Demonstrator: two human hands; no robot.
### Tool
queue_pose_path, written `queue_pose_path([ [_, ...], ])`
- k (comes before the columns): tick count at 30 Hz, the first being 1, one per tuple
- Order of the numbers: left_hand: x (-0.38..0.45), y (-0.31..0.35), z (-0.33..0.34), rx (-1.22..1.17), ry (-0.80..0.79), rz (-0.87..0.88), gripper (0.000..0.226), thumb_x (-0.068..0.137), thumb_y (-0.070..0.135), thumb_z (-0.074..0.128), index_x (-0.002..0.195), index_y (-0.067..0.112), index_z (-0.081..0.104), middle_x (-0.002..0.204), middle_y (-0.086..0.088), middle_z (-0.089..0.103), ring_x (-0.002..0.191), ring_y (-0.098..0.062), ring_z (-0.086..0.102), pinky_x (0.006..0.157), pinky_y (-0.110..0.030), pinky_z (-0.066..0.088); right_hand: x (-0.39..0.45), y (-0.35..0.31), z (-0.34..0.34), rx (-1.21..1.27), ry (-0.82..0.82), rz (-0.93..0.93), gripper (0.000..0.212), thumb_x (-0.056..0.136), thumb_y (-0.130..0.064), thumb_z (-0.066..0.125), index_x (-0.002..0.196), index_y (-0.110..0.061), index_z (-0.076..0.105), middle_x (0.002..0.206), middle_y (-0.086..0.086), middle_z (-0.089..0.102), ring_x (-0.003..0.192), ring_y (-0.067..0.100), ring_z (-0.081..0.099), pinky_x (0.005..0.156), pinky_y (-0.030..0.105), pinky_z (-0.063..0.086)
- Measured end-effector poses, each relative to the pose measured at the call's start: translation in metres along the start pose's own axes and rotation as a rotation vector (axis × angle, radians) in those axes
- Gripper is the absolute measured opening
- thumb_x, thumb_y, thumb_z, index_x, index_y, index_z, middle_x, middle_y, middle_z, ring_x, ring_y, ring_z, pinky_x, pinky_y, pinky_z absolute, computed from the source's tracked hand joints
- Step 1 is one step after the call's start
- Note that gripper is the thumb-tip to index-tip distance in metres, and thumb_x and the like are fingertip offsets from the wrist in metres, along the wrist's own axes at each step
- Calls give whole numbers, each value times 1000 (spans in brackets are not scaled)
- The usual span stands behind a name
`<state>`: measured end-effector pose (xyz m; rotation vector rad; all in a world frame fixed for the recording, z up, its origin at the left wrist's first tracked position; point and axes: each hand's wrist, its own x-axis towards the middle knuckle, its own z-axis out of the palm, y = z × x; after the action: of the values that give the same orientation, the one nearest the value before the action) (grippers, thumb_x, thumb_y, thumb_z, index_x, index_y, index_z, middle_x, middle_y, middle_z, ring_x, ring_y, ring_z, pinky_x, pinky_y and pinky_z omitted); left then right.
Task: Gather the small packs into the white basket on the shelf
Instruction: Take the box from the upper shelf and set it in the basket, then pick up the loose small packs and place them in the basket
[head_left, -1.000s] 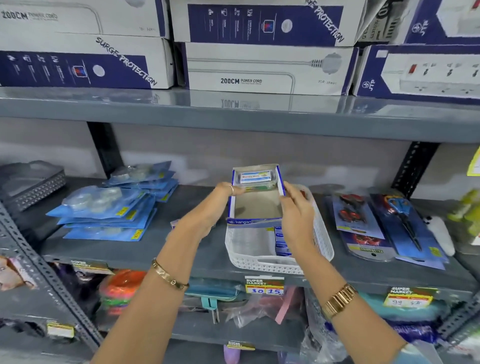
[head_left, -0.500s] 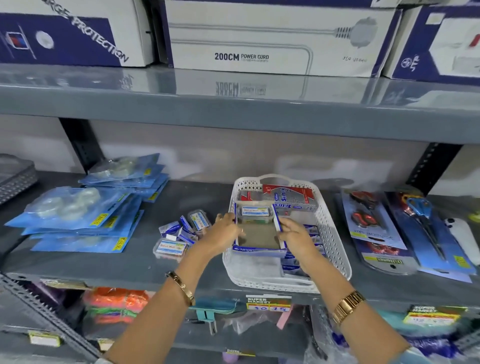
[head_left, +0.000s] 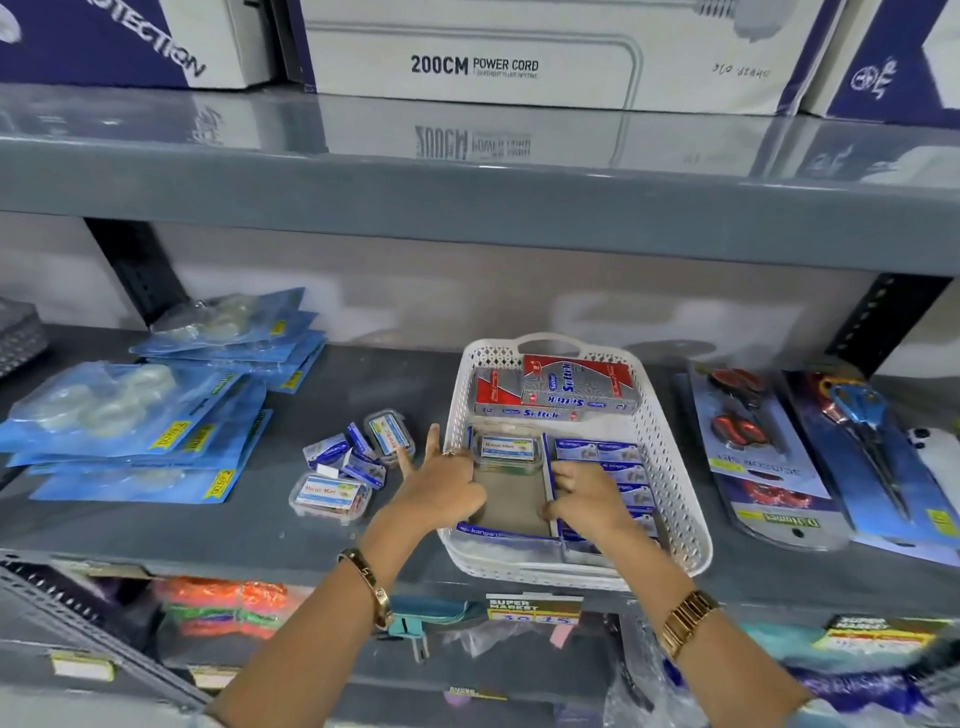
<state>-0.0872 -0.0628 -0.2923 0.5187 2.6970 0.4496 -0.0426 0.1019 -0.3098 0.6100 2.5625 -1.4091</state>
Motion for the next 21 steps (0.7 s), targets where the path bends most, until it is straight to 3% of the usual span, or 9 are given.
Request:
queue_pose_path([
  [2,2,1,1,51,-21,-10,52,84,10,39,136,6,37,158,-10,2,143,-26,-17,109,-65,-12,-1,1,2,-103,32,-35,45,69,9,72,113,2,64,116,17,69,110,29,64,92,36,52],
  [5,3,3,4,116,-41,-22,40,85,10,36,123,3,47,158,-11,2,143,-27,-18,107,-68,-12,0,1,4,-250,16,-67,49,72,-2,76,118,-12,66,112,9,70,101,23,65,78,20,47],
  [9,4,1,9,150,-20,-20,39,85,8,37,121,6,50,158,-11,6,143,-28,-16,107,-69,-11,1,3,4,-271,46,-89,45,77,0,71,120,-12,65,98,11,68,79,16,55,55,13,38],
  [12,2,-1,12,195,32,7,46,84,7,40,129,10,46,158,-10,9,144,-28,-13,109,-68,-7,-2,3,4,-250,99,-84,45,78,4,69,120,-12,65,120,11,67,96,20,63,72,15,43],
  [15,-3,-3,13,196,138,33,49,84,8,45,134,13,44,156,-6,19,145,-25,-5,112,-63,0,-4,3,3,-268,187,-120,39,81,8,62,113,-14,68,123,8,65,107,20,63,75,17,42],
  [18,-11,-9,10,118,310,71,48,86,9,46,134,15,45,150,-4,33,144,-23,13,114,-52,17,-10,0,0,-294,264,-180,35,85,8,55,109,-12,70,120,8,66,105,21,63,80,20,45],
  [21,-20,-22,5,-59,509,84,42,88,8,44,129,12,52,144,-5,44,133,-23,39,107,-40,38,-17,-7,-2,-297,323,-250,32,86,6,53,108,-10,69,120,11,63,105,24,62,88,26,47],
])
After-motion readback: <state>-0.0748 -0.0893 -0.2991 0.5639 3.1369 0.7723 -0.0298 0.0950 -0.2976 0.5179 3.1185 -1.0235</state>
